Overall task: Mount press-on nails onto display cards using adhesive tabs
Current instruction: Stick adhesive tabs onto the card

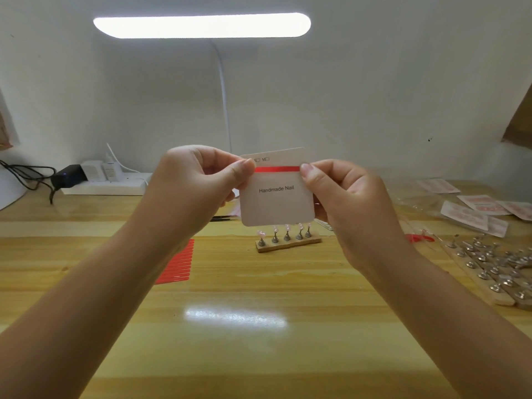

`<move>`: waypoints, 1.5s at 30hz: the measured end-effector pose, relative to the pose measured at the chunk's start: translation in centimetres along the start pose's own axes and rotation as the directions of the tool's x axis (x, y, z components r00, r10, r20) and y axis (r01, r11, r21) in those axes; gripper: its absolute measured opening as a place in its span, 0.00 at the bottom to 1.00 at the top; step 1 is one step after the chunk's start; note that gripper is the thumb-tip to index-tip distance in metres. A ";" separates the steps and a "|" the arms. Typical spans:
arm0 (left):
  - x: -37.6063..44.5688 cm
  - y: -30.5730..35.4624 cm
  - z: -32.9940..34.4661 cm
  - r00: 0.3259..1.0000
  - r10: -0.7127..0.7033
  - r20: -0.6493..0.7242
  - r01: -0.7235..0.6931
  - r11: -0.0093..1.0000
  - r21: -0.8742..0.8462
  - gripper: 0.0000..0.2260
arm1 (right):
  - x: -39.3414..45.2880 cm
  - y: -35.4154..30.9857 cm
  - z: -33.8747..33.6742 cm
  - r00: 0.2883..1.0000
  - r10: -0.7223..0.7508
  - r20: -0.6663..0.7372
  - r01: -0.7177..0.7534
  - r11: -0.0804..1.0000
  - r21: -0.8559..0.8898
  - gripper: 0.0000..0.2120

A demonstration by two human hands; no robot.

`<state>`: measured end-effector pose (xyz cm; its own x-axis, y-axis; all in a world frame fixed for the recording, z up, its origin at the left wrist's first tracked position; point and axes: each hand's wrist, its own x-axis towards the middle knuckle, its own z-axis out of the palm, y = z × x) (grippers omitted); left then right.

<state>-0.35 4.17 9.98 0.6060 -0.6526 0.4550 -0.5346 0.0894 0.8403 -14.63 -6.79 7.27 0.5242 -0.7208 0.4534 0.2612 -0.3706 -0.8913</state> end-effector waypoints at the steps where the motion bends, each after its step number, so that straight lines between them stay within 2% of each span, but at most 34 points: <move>1: 0.0 0.0 0.0 1.000 0.000 0.003 0.000 1.000 0.006 0.03 | 0.0 0.1 0.0 1.000 -0.009 -0.004 0.009 1.000 0.006 0.09; 6: -0.1 0.3 -0.1 1.000 0.007 0.023 -0.008 1.000 0.027 0.04 | 0.1 0.4 0.1 1.000 0.000 -0.016 0.001 0.998 0.066 0.09; 9: -0.6 0.5 0.2 0.998 0.062 0.027 -0.063 0.997 0.044 0.04 | 0.1 0.5 0.1 0.998 0.028 -0.049 -0.023 0.995 0.097 0.10; 13: -1.4 0.4 1.1 0.980 0.198 -0.001 -0.195 0.970 0.142 0.03 | -0.1 0.3 -0.1 0.993 -0.031 -0.111 0.032 0.999 0.009 0.09; 15: -1.4 0.3 1.3 0.975 0.218 -0.029 -0.212 0.966 0.149 0.03 | -0.1 0.3 -0.1 0.991 -0.068 -0.118 0.065 0.998 -0.024 0.09; 28: -0.5 -0.2 0.8 0.999 0.039 -0.012 -0.039 0.999 0.000 0.04 | -0.5 0.1 0.5 0.983 -0.164 -0.079 0.160 0.986 -0.053 0.09; 37: -0.2 -0.3 0.6 1.000 0.006 0.005 -0.006 0.999 0.036 0.06 | -1.0 -0.1 0.9 0.975 -0.217 -0.041 0.216 0.976 -0.030 0.09; 41: -0.2 -0.2 0.6 1.000 0.001 0.010 -0.002 1.000 0.020 0.05 | -0.9 -0.2 0.9 0.980 -0.199 -0.023 0.199 0.980 0.000 0.09; 45: -0.2 -0.4 0.5 1.000 0.000 -0.021 0.000 0.999 0.039 0.07 | -0.7 0.0 0.7 0.993 -0.112 -0.026 0.113 0.992 0.057 0.09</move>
<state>-0.61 3.89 9.39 0.6181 -0.6364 0.4615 -0.5569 0.0600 0.8284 -14.43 -5.91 6.95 0.4705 -0.6898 0.5503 0.3651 -0.4156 -0.8331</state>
